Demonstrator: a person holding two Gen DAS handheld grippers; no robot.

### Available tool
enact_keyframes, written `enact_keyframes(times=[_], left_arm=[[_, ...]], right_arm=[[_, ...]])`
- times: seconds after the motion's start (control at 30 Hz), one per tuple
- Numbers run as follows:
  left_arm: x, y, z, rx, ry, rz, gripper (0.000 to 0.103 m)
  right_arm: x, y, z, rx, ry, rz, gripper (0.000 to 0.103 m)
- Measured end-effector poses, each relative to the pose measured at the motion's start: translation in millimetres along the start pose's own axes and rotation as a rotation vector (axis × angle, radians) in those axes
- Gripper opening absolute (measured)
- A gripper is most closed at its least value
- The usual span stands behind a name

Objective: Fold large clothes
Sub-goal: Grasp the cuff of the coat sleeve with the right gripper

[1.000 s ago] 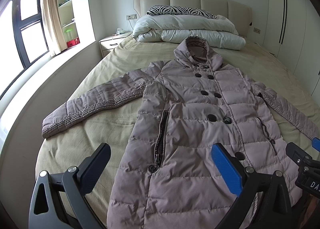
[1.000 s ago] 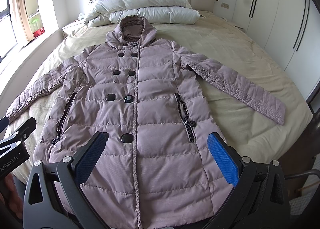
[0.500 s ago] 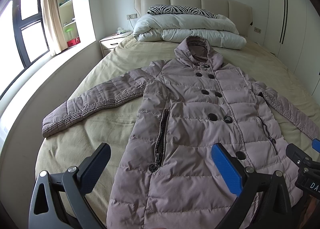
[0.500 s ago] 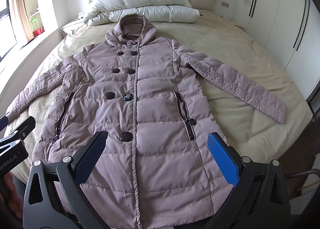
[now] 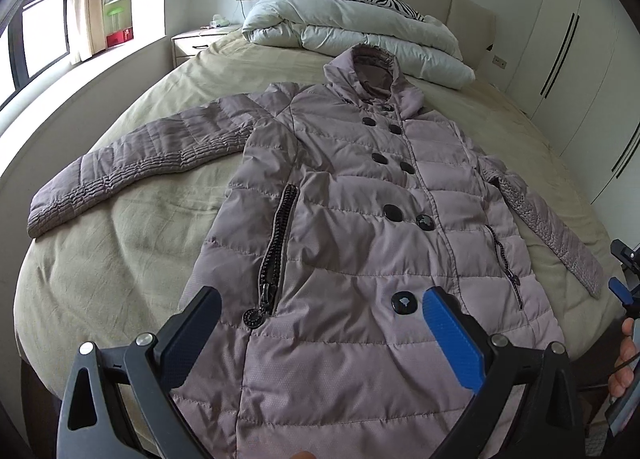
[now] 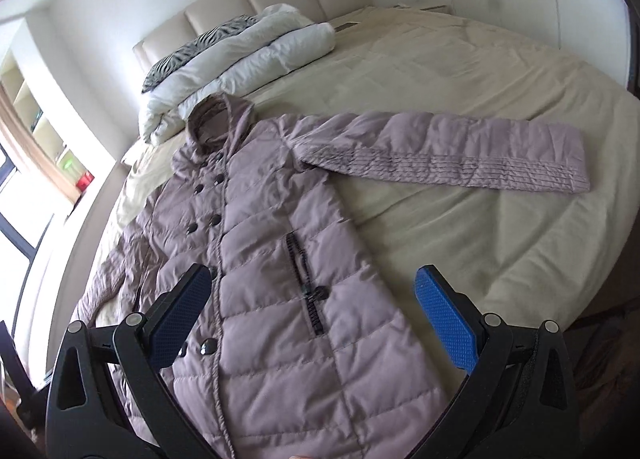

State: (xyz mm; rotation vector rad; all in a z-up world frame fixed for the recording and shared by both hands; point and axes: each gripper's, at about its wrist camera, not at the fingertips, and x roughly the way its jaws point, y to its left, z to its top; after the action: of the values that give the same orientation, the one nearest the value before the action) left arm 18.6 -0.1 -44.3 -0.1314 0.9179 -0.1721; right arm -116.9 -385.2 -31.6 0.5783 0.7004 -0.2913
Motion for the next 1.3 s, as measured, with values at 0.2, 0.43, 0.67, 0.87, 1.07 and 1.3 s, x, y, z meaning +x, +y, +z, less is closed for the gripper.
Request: enact_keyframes(times=[0.2, 0.43, 0.67, 0.87, 1.07, 1.3], left_arm=[[3, -10, 6, -0.013, -0.093, -0.139, 0.103], [23, -41, 18, 0.037, -0.004, -0.115, 0.103], [31, -55, 18, 0.072, -0.001, -0.110, 0.103], [36, -59, 16, 0.075, 0.017, -0.149, 0.103], [33, -56, 14, 0.071, 0.005, -0.194, 0.103], [10, -28, 11, 0.040, -0.056, -0.198, 0.103]], right_arm=[[-2, -186, 52, 0.318, -0.112, -0.040, 0.103], [15, -331, 84, 0.502, -0.136, -0.016, 0.090], [70, -372, 101, 0.488, -0.044, -0.005, 0.068], [91, -357, 115, 0.405, 0.022, -0.086, 0.026], [50, -261, 134, 0.214, -0.033, -0.098, 0.011], [39, -44, 155, -0.160, -0.066, -0.055, 0.010]])
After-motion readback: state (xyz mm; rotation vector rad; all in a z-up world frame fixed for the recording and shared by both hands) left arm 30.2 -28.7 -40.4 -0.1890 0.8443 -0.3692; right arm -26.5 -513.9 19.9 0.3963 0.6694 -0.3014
